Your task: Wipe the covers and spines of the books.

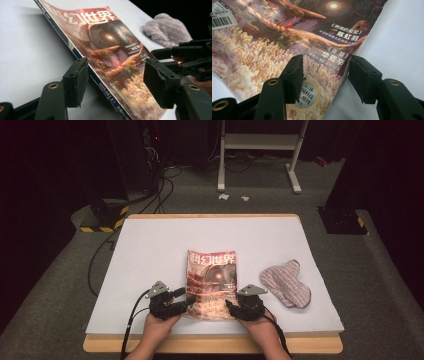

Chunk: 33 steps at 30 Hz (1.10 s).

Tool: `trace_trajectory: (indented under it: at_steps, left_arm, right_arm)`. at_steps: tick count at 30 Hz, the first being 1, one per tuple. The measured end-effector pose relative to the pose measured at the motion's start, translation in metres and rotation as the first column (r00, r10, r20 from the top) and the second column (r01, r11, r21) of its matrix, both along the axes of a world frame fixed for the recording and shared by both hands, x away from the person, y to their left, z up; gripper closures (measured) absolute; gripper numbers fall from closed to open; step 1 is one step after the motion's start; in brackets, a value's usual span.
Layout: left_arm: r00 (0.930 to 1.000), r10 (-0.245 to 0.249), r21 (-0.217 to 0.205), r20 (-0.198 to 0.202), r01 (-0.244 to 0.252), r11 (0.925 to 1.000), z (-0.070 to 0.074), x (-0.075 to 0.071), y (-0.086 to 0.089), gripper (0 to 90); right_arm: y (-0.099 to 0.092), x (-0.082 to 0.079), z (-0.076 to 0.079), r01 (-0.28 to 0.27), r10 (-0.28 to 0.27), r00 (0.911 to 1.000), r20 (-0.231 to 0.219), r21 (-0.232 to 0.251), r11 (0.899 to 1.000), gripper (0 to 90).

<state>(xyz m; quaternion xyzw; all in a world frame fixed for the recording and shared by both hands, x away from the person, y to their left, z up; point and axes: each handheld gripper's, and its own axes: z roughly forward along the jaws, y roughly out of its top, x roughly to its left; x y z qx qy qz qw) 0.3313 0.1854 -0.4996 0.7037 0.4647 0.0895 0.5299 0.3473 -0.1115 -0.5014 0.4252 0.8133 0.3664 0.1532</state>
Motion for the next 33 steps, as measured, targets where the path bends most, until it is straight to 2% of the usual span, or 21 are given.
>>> trace_trajectory:
  at_steps: [3, 6, 8, 10, 13, 15, 16, 18, 19, 21, 23, 26, 27, 28, 30, 33]
  left_arm:
    - [1.0, -0.003, 0.0, -0.005, 0.003, 1.0, 0.001, -0.001, 0.0, 36.7]
    - [1.0, -0.002, 0.041, -0.008, 0.002, 0.9992, 0.002, -0.004, -0.001, 38.0]
    - [0.9997, -0.004, 0.02, -0.024, 0.004, 0.9998, 0.002, -0.004, 0.001, 38.1]
    - [0.9998, -0.013, -0.019, -0.013, 0.012, 0.9997, 0.003, -0.005, 0.003, 39.1]
    - [0.9999, -0.012, -0.007, 0.007, 0.013, 0.9999, 0.004, -0.006, 0.002, 41.1]
    - [0.9999, -0.014, -0.013, 0.004, 0.014, 0.9998, 0.004, -0.005, 0.003, 41.8]
    - [0.9998, -0.018, -0.013, 0.0, 0.018, 0.9997, 0.004, -0.004, 0.004, 42.2]
    - [0.9997, -0.024, -0.008, -0.004, 0.024, 0.9997, 0.003, -0.003, 0.003, 42.7]
    - [0.9997, -0.024, -0.007, -0.003, 0.024, 0.9997, 0.003, -0.003, 0.003, 42.7]
    - [0.9996, -0.028, -0.004, 0.002, 0.028, 0.9996, 0.002, -0.002, 0.002, 42.9]
    - [0.9995, -0.031, -0.007, 0.001, 0.031, 0.9995, 0.003, 0.0, 0.001, 43.2]
    - [0.9994, -0.033, 0.001, 0.008, 0.033, 0.9995, 0.004, 0.002, 0.0, 43.4]
    - [0.9994, -0.034, 0.006, 0.009, 0.034, 0.9994, 0.004, 0.002, -0.001, 43.4]
    - [0.9993, -0.035, 0.003, 0.011, 0.035, 0.9994, 0.005, 0.003, -0.002, 43.4]
    - [0.9993, -0.035, 0.001, 0.011, 0.035, 0.9994, 0.005, 0.005, -0.003, 43.7]
    - [0.9991, -0.038, 0.007, 0.017, 0.038, 0.9993, 0.006, 0.006, -0.006, 43.7]
  right_arm:
    - [0.0, 0.0, 0.0, -0.003, 0.003, 1.0, 0.0, 0.0, 1.0, 46.0]
    - [0.0, 0.0, 0.0, -0.003, 0.003, 1.0, -0.002, 0.001, 1.0, 46.1]
    - [0.0, 0.001, 0.0, -0.003, 0.003, 1.0, -0.005, 0.005, 1.0, 46.2]
    - [-0.001, 0.001, 0.0, -0.001, 0.001, 1.0, -0.009, 0.01, 1.0, 46.3]
    - [0.0, 0.001, 0.0, -0.001, 0.001, 0.9999, -0.011, 0.007, 1.0, 46.8]
    - [-0.002, 0.002, 0.003, -0.006, 0.006, 0.9999, -0.016, -0.008, 1.0, 46.0]
    - [-0.001, 0.001, 0.005, -0.01, 0.01, 0.9999, -0.006, -0.007, 1.0, 42.7]
    - [0.003, -0.004, 0.012, -0.013, 0.014, 0.9985, 0.053, -0.011, 1.0, 38.4]
    - [0.007, -0.007, 0.016, -0.047, 0.047, 0.9953, 0.084, -0.007, 0.999, 37.3]
    - [0.019, -0.016, 0.021, -0.123, 0.119, 0.9864, 0.113, 0.023, 0.992, 35.2]
    - [0.033, -0.026, 0.021, -0.206, 0.199, 0.973, 0.118, 0.053, 0.977, 34.0]
    - [0.056, -0.037, 0.013, -0.312, 0.31, 0.9453, 0.102, 0.005, 0.95, 31.6]
    - [0.059, -0.039, 0.011, -0.327, 0.327, 0.9402, 0.097, -0.012, 0.945, 31.0]
    - [0.061, -0.041, 0.009, -0.334, 0.333, 0.9375, 0.099, -0.01, 0.942, 30.7]
    - [0.064, -0.042, 0.006, -0.341, 0.34, 0.9353, 0.099, -0.005, 0.94, 28.9]
    - [0.07, -0.044, 0.002, -0.325, 0.329, 0.9365, 0.12, -0.057, 0.944, 28.6]
